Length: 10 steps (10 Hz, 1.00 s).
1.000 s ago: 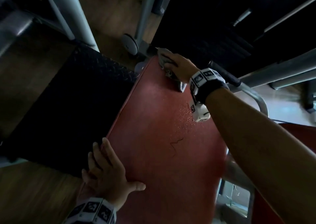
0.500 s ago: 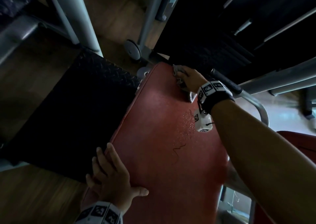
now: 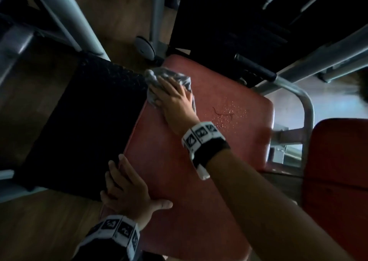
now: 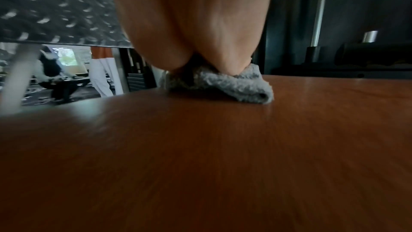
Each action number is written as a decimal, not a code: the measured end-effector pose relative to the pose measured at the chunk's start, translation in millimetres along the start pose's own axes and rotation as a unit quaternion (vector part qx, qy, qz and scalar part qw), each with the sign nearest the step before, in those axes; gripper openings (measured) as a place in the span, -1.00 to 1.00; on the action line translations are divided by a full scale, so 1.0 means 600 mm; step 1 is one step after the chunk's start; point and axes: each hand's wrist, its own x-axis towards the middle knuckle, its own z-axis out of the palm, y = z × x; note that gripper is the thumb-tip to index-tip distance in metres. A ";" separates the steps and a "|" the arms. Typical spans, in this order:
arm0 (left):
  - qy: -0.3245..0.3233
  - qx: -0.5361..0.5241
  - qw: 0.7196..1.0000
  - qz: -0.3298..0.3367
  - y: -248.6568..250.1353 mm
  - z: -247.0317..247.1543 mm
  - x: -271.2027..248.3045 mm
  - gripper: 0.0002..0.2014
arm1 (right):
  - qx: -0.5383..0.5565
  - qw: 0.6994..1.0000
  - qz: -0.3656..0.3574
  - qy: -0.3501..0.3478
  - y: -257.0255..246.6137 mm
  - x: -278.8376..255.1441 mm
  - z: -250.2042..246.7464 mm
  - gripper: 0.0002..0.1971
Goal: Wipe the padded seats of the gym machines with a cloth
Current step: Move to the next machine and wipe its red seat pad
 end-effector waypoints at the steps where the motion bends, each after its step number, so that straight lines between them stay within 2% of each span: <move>1: 0.017 0.010 1.000 -0.001 0.002 0.003 -0.001 0.73 | 0.014 0.999 0.034 -0.033 -0.026 -0.093 -0.008 -0.48; 3: 0.036 0.003 0.999 0.002 -0.002 0.010 0.000 0.76 | 0.053 0.982 0.063 -0.171 -0.071 -0.258 -0.062 -0.22; 4: 0.030 -0.031 0.999 0.016 -0.007 0.013 0.003 0.74 | 0.115 0.969 0.141 -0.169 -0.063 -0.319 -0.085 -0.40; 5: 0.026 -0.042 0.998 0.026 -0.009 0.012 0.005 0.74 | 0.089 0.958 0.195 -0.191 -0.030 -0.385 -0.103 -0.46; 6: 0.027 -0.027 0.999 0.024 -0.009 0.011 0.004 0.73 | 0.098 0.955 0.228 -0.160 0.002 -0.428 -0.100 -0.51; 7: 0.022 -0.028 0.999 0.030 -0.008 0.010 0.003 0.73 | 0.083 0.966 0.197 -0.145 0.010 -0.438 -0.089 -0.39; 8: 0.031 -0.021 0.999 0.030 -0.009 0.012 0.001 0.72 | 0.040 0.970 0.162 -0.174 -0.011 -0.426 -0.077 -0.49; 9: 0.038 -0.018 0.999 0.028 -0.007 0.013 0.001 0.72 | -0.020 0.985 0.089 -0.150 -0.039 -0.409 -0.078 -0.53; 10: 0.032 -0.032 0.998 0.031 -0.008 0.012 0.004 0.73 | -0.052 0.990 0.078 -0.109 -0.026 -0.403 -0.068 -0.59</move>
